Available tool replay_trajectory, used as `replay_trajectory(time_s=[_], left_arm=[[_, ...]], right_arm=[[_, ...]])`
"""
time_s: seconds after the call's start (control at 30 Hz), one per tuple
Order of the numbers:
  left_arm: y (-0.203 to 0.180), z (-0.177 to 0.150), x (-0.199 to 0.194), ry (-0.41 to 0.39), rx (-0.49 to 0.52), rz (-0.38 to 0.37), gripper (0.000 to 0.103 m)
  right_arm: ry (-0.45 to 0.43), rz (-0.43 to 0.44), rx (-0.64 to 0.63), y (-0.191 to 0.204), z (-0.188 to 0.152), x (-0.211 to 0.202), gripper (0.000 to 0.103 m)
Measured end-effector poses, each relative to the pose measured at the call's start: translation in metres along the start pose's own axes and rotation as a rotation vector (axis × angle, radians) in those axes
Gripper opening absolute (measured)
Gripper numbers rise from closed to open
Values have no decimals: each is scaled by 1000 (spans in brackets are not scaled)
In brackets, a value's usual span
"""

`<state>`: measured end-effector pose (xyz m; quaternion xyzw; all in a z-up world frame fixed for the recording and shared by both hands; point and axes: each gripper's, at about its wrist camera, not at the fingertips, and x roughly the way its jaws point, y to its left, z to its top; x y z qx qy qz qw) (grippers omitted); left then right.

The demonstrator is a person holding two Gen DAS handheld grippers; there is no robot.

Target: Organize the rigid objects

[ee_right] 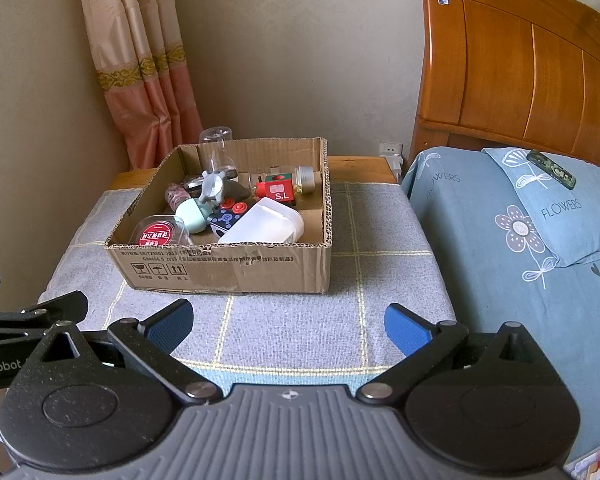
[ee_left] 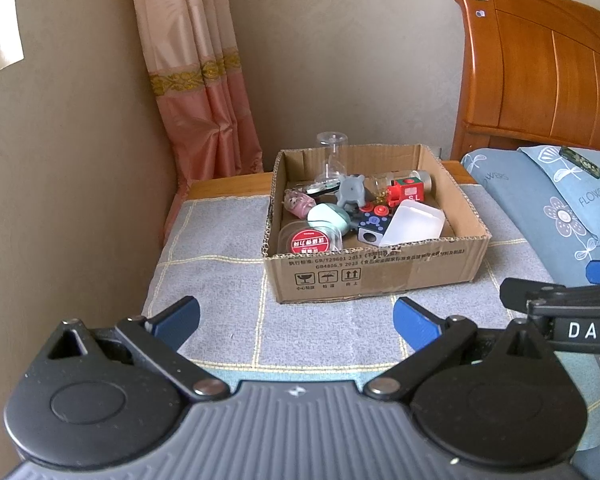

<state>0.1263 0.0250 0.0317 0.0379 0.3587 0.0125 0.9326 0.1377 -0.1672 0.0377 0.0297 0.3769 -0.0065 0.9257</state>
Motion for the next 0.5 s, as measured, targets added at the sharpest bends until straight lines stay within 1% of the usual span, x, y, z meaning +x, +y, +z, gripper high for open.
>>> replay_trajectory(time_s=[0.5], left_arm=[[-1, -1, 1, 2, 3, 2, 102]], right_arm=[[-1, 1, 1, -1, 0, 0, 103]])
